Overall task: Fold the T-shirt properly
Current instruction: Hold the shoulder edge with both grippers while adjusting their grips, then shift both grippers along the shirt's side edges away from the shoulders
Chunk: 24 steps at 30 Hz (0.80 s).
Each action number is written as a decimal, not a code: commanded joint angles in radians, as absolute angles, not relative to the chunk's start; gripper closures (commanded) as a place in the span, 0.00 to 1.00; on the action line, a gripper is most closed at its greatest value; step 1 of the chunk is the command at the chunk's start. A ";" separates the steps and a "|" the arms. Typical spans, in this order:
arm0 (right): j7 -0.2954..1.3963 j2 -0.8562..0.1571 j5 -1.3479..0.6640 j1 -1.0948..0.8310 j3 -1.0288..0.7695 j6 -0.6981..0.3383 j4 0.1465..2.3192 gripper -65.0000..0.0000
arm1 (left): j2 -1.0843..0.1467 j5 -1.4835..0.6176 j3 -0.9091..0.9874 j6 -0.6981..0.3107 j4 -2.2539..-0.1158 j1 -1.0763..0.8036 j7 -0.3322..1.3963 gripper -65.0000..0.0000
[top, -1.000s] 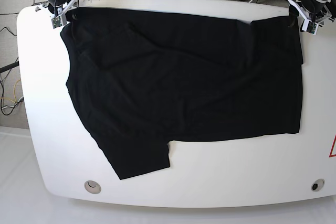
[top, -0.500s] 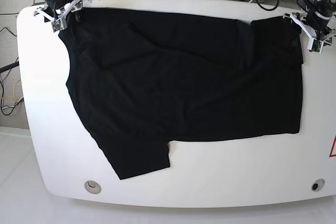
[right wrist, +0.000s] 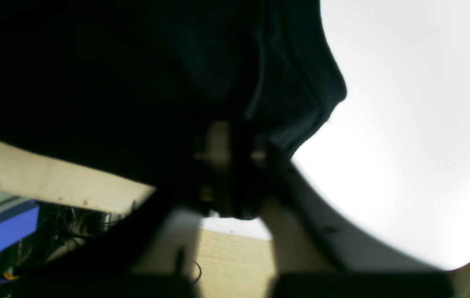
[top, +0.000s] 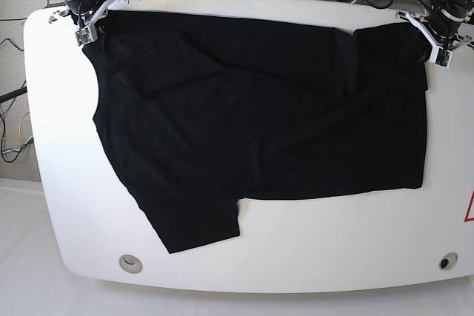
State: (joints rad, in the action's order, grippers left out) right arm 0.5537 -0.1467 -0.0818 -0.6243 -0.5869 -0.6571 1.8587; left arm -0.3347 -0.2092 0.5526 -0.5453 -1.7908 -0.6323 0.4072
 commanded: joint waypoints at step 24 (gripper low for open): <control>0.622 -0.182 -0.080 -0.412 -0.493 -0.662 1.856 0.95 | -0.344 -0.221 0.501 -0.536 -1.673 -0.417 0.466 0.51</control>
State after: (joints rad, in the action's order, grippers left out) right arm 0.6491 -0.1688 -0.0662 -0.4255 -0.4969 -0.6621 1.8385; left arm -0.3340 -0.2100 0.5026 -0.5388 -1.6646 -0.4290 0.4862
